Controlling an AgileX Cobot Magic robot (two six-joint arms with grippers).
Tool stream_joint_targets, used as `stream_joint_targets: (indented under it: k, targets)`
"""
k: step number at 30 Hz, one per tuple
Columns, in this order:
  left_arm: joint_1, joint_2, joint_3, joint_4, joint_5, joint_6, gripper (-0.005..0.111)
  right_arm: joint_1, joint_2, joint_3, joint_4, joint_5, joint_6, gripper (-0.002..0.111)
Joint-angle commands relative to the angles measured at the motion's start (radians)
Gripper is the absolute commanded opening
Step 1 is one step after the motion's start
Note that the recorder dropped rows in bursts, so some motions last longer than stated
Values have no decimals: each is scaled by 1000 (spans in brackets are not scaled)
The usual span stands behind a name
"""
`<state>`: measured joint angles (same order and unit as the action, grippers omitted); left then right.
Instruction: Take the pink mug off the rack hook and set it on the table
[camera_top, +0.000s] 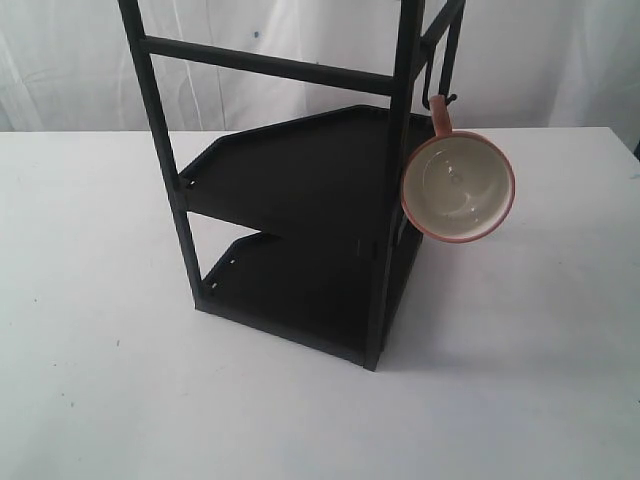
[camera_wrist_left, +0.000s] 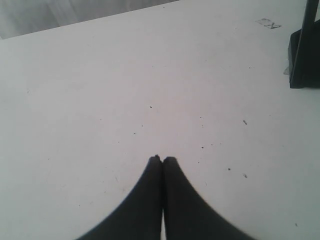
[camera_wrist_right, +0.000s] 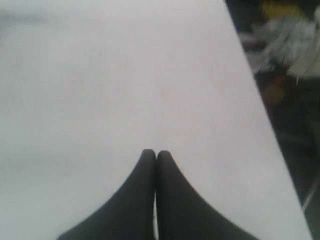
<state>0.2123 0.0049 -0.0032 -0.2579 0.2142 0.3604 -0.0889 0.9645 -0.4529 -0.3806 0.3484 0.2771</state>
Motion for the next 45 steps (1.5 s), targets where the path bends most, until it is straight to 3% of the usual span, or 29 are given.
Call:
stream_joint_targets:
  k: [1, 7, 10, 15, 20, 29, 40, 45]
  targets:
    - [-6, -5, 3, -12, -4, 3, 0, 1, 159, -123, 179, 168, -63, 0]
    - [-6, -5, 3, -12, -4, 3, 0, 1, 189, -165, 640, 207, -505, 0]
    - [-6, -5, 3, -12, -4, 3, 0, 14, 189, -191, 734, 335, -623, 0]
    - [-6, -5, 3, -12, -4, 3, 0, 107, 162, -255, 664, 488, -599, 0]
    - [-6, -5, 3, -12, -4, 3, 0, 201, 7, -292, 488, 558, -410, 0]
    - [-6, -5, 3, -12, -4, 3, 0, 351, -198, -481, 529, 873, -394, 0]
    - [-6, -5, 3, -12, -4, 3, 0, 407, 8, -737, 560, 873, -435, 0]
    - [-6, -5, 3, -12, -4, 3, 0, 407, 103, -780, 688, 816, -444, 0]
